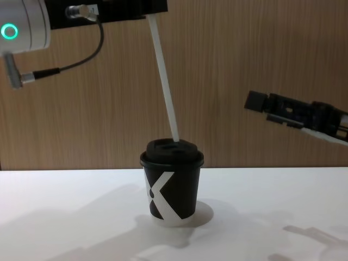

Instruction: Pick up the straw with one hand, pass it to the other hand, and insert it into the cup.

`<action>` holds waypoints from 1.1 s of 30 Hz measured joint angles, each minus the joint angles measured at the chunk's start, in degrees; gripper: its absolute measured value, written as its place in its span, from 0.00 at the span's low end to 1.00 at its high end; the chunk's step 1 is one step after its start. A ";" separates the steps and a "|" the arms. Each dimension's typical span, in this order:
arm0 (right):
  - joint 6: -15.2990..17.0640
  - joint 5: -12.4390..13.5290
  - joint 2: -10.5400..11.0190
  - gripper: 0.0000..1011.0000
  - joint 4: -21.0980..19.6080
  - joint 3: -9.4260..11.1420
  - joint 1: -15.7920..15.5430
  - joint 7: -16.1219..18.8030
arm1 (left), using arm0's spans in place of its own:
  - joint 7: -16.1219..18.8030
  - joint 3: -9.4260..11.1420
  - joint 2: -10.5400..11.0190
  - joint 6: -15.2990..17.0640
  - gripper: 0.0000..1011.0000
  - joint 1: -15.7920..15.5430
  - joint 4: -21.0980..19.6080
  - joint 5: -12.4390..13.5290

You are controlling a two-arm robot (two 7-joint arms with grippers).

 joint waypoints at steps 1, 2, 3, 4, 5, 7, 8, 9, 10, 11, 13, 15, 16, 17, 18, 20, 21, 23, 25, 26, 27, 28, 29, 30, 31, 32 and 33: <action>0.00 0.00 0.00 0.99 0.00 0.00 0.00 0.00 | 0.00 0.00 0.00 0.00 0.02 0.00 0.00 0.00; 0.00 0.00 0.00 0.99 0.00 0.00 0.00 0.00 | -0.13 0.18 -0.17 -0.07 0.02 -0.12 0.36 0.00; 0.00 0.00 0.00 0.99 0.00 0.00 0.00 0.00 | -0.21 0.30 -0.34 -0.12 0.02 -0.22 0.63 0.00; 0.00 0.00 0.00 0.99 0.00 0.00 0.00 0.00 | -0.21 0.30 -0.34 -0.12 0.02 -0.22 0.63 0.00; 0.00 0.00 0.00 0.99 0.00 0.00 0.00 0.00 | -0.27 0.38 -0.45 -0.17 0.02 -0.30 0.85 0.00; 0.00 0.00 0.00 0.99 0.00 0.00 0.00 0.00 | -0.37 0.49 -0.58 -0.22 0.02 -0.40 1.15 0.00; 0.00 0.00 0.00 0.99 0.00 0.00 0.00 0.00 | -0.39 0.52 -0.63 -0.23 0.02 -0.43 1.26 0.00; 0.00 0.00 0.00 0.99 0.00 0.00 0.00 0.00 | -0.41 0.57 -0.70 -0.24 0.02 -0.45 1.39 0.00; 0.00 0.00 0.00 0.99 0.00 0.00 0.00 0.00 | -0.42 0.57 -0.71 -0.25 0.02 -0.45 1.43 0.00; 0.00 0.00 0.00 0.99 0.00 0.00 0.00 0.00 | -0.42 0.58 -0.72 -0.25 0.02 -0.46 1.48 0.01; 0.00 0.00 0.00 0.99 0.00 0.00 0.00 0.00 | -0.43 0.58 -0.75 -0.26 0.01 -0.46 1.56 0.01; 0.00 0.00 0.00 0.99 0.00 0.00 0.00 0.00 | -0.43 0.58 -0.75 -0.26 0.02 -0.44 1.59 0.00; 0.00 0.00 0.00 0.99 0.00 0.00 0.00 0.00 | -0.43 0.58 -0.75 -0.26 0.02 -0.41 1.59 0.01; 0.00 0.00 0.00 0.99 0.00 0.00 -0.01 0.00 | -0.41 0.56 -0.74 -0.26 0.02 -0.36 1.60 0.00; 0.00 0.00 0.00 0.99 0.00 0.00 0.00 0.00 | -0.41 0.54 -0.73 -0.26 0.02 -0.33 1.60 0.00; 0.00 0.00 0.00 0.99 0.00 0.00 -0.01 0.00 | -0.38 0.46 -0.70 -0.26 0.02 -0.20 1.60 -0.04; 0.00 0.00 0.00 0.99 0.00 0.00 0.00 0.00 | -0.37 0.44 -0.69 -0.26 0.02 -0.18 1.60 -0.04; 0.00 0.00 0.00 0.99 0.00 0.00 0.00 0.00 | -0.35 0.36 -0.66 -0.26 0.02 -0.06 1.60 -0.08; 0.00 0.00 0.00 0.99 0.00 0.00 0.00 0.00 | -0.34 0.31 -0.62 -0.26 0.02 0.01 1.60 -0.14; 0.00 0.00 0.00 0.99 0.00 0.00 0.00 0.00 | -0.34 0.31 -0.62 -0.26 0.02 0.01 1.60 -0.14; 0.00 0.00 0.00 0.99 0.00 0.00 0.00 0.00 | -0.34 0.28 -0.59 -0.26 0.02 0.08 1.60 -0.18; 0.00 0.00 0.00 0.99 0.00 0.00 0.00 0.00 | -0.33 0.27 -0.59 -0.26 0.02 0.09 1.61 -0.20; 0.00 0.00 0.00 0.99 0.00 0.00 0.00 0.00 | -0.33 0.26 -0.58 -0.26 0.02 0.11 1.62 -0.23; 0.00 0.00 0.00 0.99 0.00 0.00 0.00 0.00 | -0.34 0.25 -0.58 -0.26 0.02 0.11 1.64 -0.25; 0.00 0.00 0.00 0.99 0.00 0.00 0.00 0.00 | -0.35 0.25 -0.57 -0.27 0.02 0.13 1.68 -0.29; 0.00 0.00 0.00 0.99 0.00 0.00 0.00 0.00 | -0.38 0.25 -0.56 -0.29 0.02 0.13 1.71 -0.31; 0.00 0.00 0.00 0.99 0.00 0.00 0.00 0.00 | -0.39 0.25 -0.56 -0.29 0.02 0.13 1.75 -0.33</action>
